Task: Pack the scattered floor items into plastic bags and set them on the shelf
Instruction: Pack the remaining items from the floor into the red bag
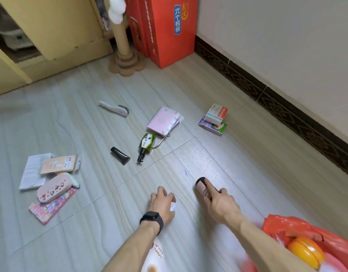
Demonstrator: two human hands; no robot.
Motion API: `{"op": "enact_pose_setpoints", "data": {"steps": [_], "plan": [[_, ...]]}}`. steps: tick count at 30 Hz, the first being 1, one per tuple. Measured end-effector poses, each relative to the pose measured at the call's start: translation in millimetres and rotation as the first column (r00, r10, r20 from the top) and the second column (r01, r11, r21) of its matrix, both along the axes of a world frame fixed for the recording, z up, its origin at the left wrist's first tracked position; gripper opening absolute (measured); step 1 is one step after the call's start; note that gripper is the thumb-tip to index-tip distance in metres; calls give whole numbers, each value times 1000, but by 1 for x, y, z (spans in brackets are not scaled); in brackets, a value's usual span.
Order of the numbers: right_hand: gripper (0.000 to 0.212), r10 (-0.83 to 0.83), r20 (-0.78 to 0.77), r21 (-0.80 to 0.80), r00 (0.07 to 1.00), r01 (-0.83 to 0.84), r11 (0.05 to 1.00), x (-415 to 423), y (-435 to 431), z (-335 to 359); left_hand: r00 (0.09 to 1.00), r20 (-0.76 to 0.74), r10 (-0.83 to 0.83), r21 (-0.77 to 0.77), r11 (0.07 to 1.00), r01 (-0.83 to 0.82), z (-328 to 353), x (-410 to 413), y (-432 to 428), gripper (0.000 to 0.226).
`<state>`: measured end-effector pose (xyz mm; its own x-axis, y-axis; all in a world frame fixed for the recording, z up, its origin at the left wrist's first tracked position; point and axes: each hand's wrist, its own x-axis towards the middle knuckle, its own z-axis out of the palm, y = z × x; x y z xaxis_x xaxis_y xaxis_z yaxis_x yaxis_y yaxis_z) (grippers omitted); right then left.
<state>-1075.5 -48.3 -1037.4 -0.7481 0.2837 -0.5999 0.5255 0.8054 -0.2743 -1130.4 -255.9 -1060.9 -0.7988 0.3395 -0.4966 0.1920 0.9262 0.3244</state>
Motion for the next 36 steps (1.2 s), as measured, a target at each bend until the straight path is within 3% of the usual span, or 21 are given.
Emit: {"op": "enact_pose_setpoints", "data": {"steps": [4,8,13,16,19,21,23,27,30,33,36], "plan": [[50,9,-11,-135,1000,-10,991,5,13,47,1000,-2,4,67,998,-4,53,10,0,27],[46,162,-80,-54,984,-167,985,17,38,116,998,-56,-25,219,975,37,124,6,22,32],[44,313,-24,99,950,-309,946,70,92,196,941,-222,-254,261,915,309,213,20,78,31],[49,257,15,139,966,-257,956,119,125,213,839,-339,-425,206,837,507,258,39,113,29],[50,120,50,125,991,-126,984,169,151,204,614,-435,-659,3,681,733,285,66,137,25],[51,15,71,94,997,-21,995,202,159,185,485,-439,-756,-123,586,801,290,84,149,24],[50,-106,80,42,991,103,994,235,166,158,433,-419,-798,-170,537,826,283,99,163,26],[55,-322,96,-115,942,332,936,291,167,122,517,-344,-784,-53,566,823,246,120,182,27],[65,-335,145,-212,931,360,909,313,168,102,675,-252,-694,98,675,731,207,135,192,29],[71,-295,123,-155,948,312,937,321,165,77,800,-103,-591,244,765,596,171,156,200,32],[71,-274,85,-70,958,280,958,322,155,58,859,55,-509,367,811,456,145,182,205,39]]}}
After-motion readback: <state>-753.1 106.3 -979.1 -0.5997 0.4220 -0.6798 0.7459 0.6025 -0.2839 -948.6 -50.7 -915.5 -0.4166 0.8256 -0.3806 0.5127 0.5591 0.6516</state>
